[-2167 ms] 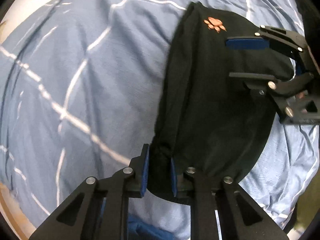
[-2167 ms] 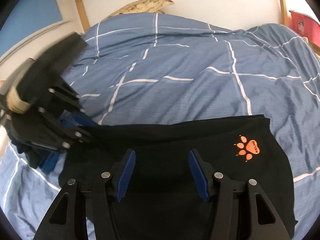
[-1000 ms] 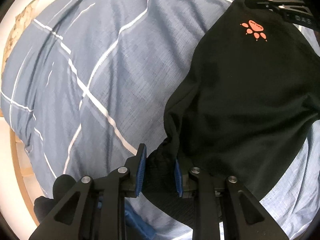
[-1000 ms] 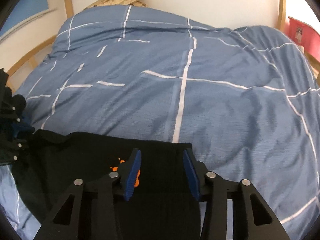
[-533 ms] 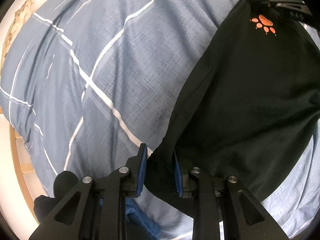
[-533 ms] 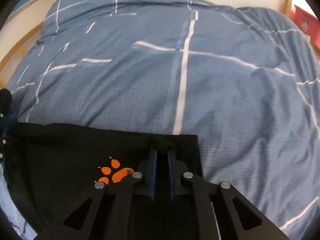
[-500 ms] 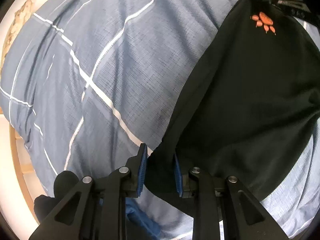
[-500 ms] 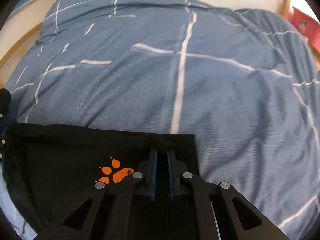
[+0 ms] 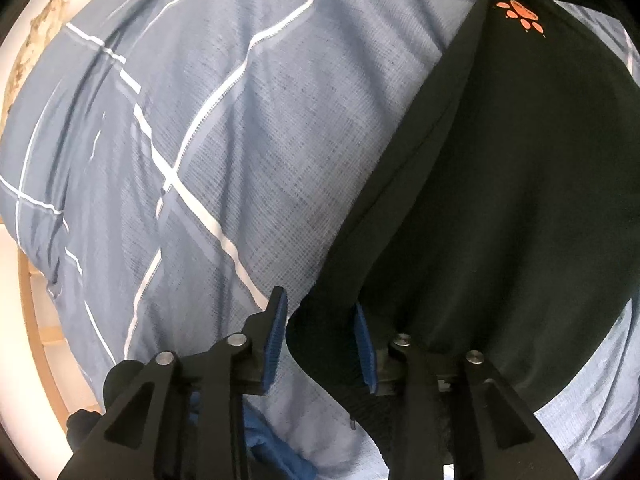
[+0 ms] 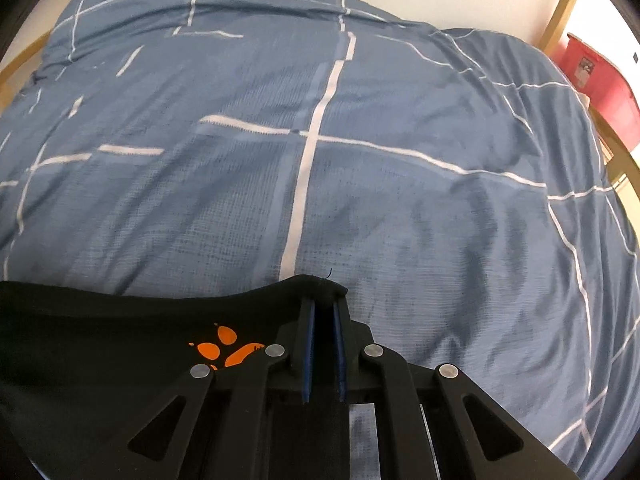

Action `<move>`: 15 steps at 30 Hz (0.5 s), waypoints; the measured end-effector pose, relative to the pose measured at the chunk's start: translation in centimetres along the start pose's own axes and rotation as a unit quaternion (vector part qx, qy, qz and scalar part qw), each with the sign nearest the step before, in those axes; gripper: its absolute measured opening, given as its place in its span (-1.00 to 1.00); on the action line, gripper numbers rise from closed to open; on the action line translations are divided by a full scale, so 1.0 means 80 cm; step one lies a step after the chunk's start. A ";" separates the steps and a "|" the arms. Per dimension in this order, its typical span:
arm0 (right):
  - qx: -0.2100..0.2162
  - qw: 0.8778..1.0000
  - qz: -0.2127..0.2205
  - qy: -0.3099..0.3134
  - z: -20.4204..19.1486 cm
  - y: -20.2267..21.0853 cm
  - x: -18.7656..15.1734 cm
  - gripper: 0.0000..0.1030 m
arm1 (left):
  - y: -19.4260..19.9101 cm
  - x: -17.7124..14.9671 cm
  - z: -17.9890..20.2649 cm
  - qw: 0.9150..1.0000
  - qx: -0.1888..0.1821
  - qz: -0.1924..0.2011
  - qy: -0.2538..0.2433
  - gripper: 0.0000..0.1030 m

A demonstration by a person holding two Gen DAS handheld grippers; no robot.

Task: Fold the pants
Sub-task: 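Open both tools and release the folded shorts onto the bed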

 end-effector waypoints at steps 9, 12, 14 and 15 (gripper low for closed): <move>-0.054 0.998 0.044 0.003 -0.001 0.059 -0.029 -0.23 | 0.040 -0.011 -0.017 0.997 0.057 0.048 0.034 0.39; -0.061 0.995 0.075 0.006 0.000 0.100 -0.046 -0.23 | 0.076 -0.027 -0.009 0.993 0.074 0.089 0.030 0.56; -0.050 0.994 0.093 0.002 0.002 0.131 -0.062 -0.12 | 0.094 -0.035 -0.006 0.991 0.072 0.103 0.040 0.57; -0.044 0.993 0.106 -0.002 0.004 0.150 -0.074 -0.08 | 0.104 -0.042 -0.003 0.991 0.058 0.111 0.044 0.61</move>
Point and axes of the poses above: each gripper's, at about its wrist camera, not at the fingertips, and y roughly against the way its jaws point, z to its right, x to its top, the point moved 2 cm from there along -y, roughly the way its jaws point, and after that the axes turned 1 degree about y, right-handed, at the moved point
